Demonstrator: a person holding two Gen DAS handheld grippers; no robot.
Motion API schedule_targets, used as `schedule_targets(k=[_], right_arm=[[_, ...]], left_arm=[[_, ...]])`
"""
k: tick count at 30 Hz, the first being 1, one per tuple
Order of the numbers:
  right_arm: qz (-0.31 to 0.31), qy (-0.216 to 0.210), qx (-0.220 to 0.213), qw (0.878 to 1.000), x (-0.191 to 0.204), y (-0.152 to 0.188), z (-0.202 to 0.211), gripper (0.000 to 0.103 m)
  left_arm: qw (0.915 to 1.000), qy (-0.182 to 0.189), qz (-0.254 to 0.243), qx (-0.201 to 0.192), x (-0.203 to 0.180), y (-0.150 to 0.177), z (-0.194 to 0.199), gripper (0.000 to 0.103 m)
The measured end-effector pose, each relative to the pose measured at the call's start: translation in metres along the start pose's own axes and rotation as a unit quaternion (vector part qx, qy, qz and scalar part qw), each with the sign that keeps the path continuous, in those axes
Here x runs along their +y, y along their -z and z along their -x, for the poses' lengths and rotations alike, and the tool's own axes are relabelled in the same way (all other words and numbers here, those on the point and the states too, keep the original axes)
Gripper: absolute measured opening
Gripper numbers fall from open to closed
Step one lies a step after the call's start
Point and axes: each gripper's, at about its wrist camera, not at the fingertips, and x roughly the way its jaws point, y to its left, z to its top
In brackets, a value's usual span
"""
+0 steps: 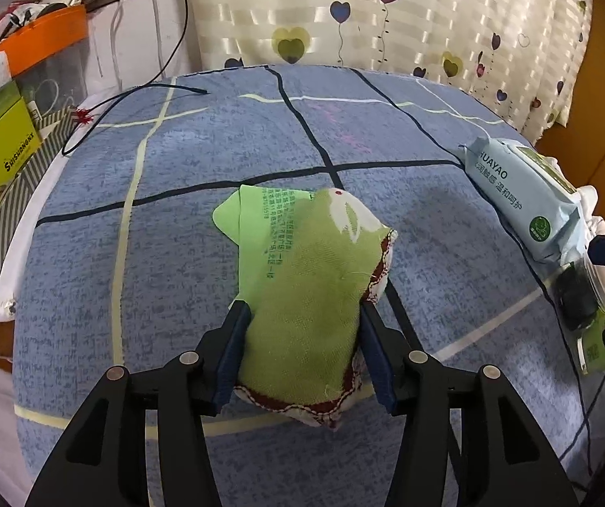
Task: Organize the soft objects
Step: 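Grasp the green patterned cloth bundle with the left tool, then close the right tool on the light green sock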
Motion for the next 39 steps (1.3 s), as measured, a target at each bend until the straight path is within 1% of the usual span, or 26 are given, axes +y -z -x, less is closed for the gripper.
schedule_targets(k=[1, 3, 5, 7, 9, 12, 16, 19, 23, 26, 32, 34, 39], right_arm=[[0.0, 0.001, 0.0, 1.0, 0.0, -0.001, 0.0, 0.056], [0.001, 0.002, 0.0, 1.0, 0.0, -0.002, 0.0, 0.056], [0.001, 0.004, 0.0, 1.0, 0.0, -0.005, -0.001, 0.056], [0.001, 0.003, 0.001, 1.0, -0.001, -0.007, -0.001, 0.056], [0.005, 0.002, 0.004, 1.0, -0.001, -0.011, -0.002, 0.056], [0.021, 0.009, 0.008, 1.0, 0.002, -0.02, -0.005, 0.056], [0.031, 0.001, 0.022, 0.999, 0.004, -0.037, -0.016, 0.056], [0.052, 0.003, 0.033, 0.998, 0.011, -0.053, -0.031, 0.056], [0.062, -0.016, 0.05, 0.997, 0.017, -0.075, -0.059, 0.056], [0.034, -0.034, 0.072, 0.996, 0.013, -0.089, -0.086, 0.056], [-0.034, -0.065, 0.111, 0.991, 0.01, -0.104, -0.135, 0.056], [-0.046, -0.076, 0.118, 0.989, 0.011, -0.107, -0.146, 0.056], [-0.056, -0.049, 0.138, 0.988, 0.015, -0.112, -0.173, 0.056]], left_arm=[[1.0, 0.0, 0.003, -0.003, 0.0, 0.001, 0.001, 0.051], [0.9999, 0.0, 0.014, -0.006, -0.001, 0.004, 0.006, 0.035], [0.9997, -0.004, 0.02, -0.017, -0.003, 0.005, 0.014, 0.027], [0.9992, -0.001, 0.029, -0.027, -0.005, 0.008, 0.024, 0.025], [0.9985, -0.002, 0.041, -0.035, -0.006, 0.012, 0.033, 0.025], [0.997, 0.008, 0.06, -0.047, -0.004, 0.019, 0.046, 0.025], [0.994, 0.008, 0.091, -0.06, 0.004, 0.028, 0.06, 0.025], [0.9897, 0.004, 0.123, -0.074, 0.016, 0.037, 0.071, 0.025], [0.9837, -0.005, 0.158, -0.086, 0.033, 0.046, 0.082, 0.025], [0.9804, -0.013, 0.172, -0.096, 0.041, 0.053, 0.09, 0.025], [0.9766, -0.01, 0.184, -0.11, 0.05, 0.06, 0.099, 0.025], [0.9755, -0.01, 0.188, -0.113, 0.052, 0.062, 0.101, 0.025], [0.9727, -0.006, 0.2, -0.118, 0.058, 0.066, 0.104, 0.025]])
